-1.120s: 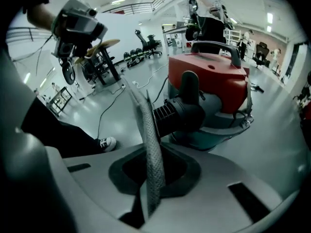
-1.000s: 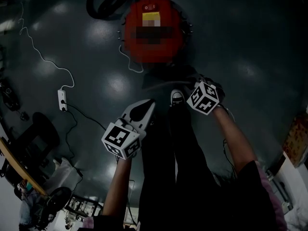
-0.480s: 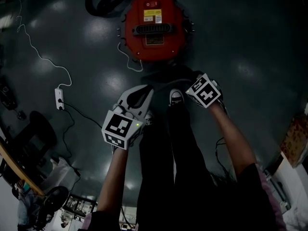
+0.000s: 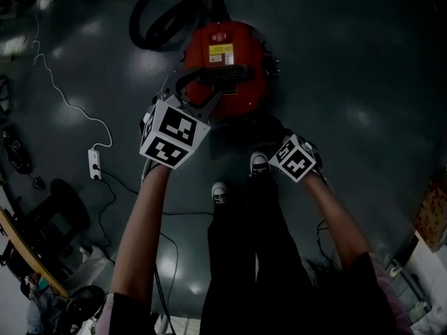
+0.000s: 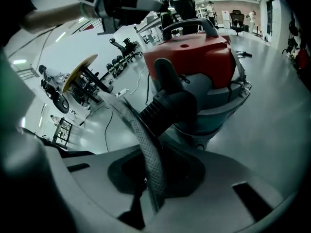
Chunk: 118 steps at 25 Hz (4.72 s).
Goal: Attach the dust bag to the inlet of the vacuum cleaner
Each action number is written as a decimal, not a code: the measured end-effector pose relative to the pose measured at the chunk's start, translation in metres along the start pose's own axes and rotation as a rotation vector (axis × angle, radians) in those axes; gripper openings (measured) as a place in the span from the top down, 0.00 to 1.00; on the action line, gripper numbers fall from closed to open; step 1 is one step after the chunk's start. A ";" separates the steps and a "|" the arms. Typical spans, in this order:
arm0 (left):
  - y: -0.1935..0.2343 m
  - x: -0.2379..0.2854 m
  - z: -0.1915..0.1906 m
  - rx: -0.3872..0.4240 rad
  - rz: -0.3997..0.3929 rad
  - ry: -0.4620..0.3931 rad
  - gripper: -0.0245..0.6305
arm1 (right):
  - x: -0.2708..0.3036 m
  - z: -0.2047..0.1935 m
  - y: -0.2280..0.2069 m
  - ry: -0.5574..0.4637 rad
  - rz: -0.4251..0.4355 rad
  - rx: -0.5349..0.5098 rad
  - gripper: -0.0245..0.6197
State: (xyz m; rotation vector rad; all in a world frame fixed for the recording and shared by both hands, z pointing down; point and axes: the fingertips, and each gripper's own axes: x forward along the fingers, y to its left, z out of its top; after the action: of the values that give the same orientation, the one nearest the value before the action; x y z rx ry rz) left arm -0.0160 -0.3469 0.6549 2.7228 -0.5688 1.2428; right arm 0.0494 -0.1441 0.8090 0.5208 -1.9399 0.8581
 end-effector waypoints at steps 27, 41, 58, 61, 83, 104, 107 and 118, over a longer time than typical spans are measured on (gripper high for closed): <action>0.000 0.069 -0.036 0.268 -0.309 0.293 0.66 | 0.004 0.000 -0.003 -0.016 0.012 0.321 0.87; 0.000 0.072 -0.037 0.240 -0.322 0.286 0.66 | 0.005 -0.001 -0.006 0.037 -0.119 0.180 0.86; 0.001 0.073 -0.038 0.230 -0.328 0.267 0.66 | -0.006 0.016 -0.008 0.011 0.071 0.329 0.84; 0.000 0.074 -0.039 0.226 -0.330 0.269 0.66 | -0.009 0.015 -0.011 -0.007 0.074 0.393 0.83; 0.002 0.073 -0.038 0.217 -0.306 0.314 0.66 | -0.016 0.025 -0.008 0.090 -0.085 -0.217 0.81; 0.007 0.060 -0.026 0.113 -0.231 0.140 0.64 | -0.114 0.017 -0.018 -0.143 -0.257 0.100 0.84; 0.011 0.041 -0.016 0.055 -0.178 0.074 0.64 | -0.130 0.023 -0.012 -0.221 -0.281 0.185 0.89; -0.062 -0.120 0.005 -0.146 -0.174 -0.086 0.64 | -0.195 0.069 0.071 -0.273 -0.304 0.240 0.93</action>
State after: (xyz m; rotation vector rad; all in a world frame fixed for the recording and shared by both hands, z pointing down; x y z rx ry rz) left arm -0.0611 -0.2550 0.5665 2.6484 -0.4021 1.0064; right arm 0.0581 -0.1458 0.5909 1.0946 -1.9396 0.8591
